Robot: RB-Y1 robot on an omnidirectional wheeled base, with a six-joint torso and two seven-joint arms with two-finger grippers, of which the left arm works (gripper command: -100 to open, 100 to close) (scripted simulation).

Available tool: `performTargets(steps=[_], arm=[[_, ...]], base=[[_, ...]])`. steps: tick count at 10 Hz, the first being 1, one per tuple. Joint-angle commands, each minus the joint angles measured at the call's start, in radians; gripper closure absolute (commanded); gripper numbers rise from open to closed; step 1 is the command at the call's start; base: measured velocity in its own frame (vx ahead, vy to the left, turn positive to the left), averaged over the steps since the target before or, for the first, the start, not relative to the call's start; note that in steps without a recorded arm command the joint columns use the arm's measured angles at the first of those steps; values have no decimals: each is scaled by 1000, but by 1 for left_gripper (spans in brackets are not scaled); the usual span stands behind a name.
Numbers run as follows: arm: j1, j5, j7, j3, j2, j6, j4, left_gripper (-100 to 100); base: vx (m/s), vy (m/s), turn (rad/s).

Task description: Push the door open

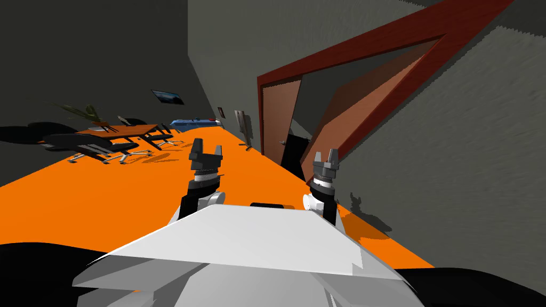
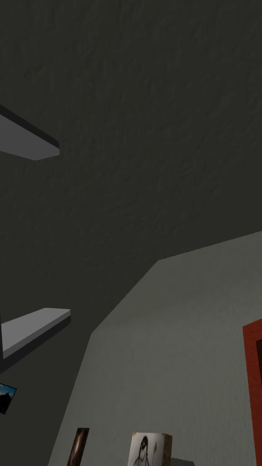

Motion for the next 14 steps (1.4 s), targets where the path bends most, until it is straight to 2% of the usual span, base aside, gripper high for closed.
performTargets(steps=[1,4,11,12,14], arm=[[-13,0,1,-4,9,-5,30,-100],[-43,0,4,-14,27,-18,102,-100],[-97,0,8,-31,51,-41,230,-100],[-113,0,10,-36,57,-47,268,-100],[-128,0,11,-41,62,-54,305,-100]], base=[[94,-86,-53],[108,13,-60],[101,-3,-44],[128,-6,-93],[123,-9,-37]])
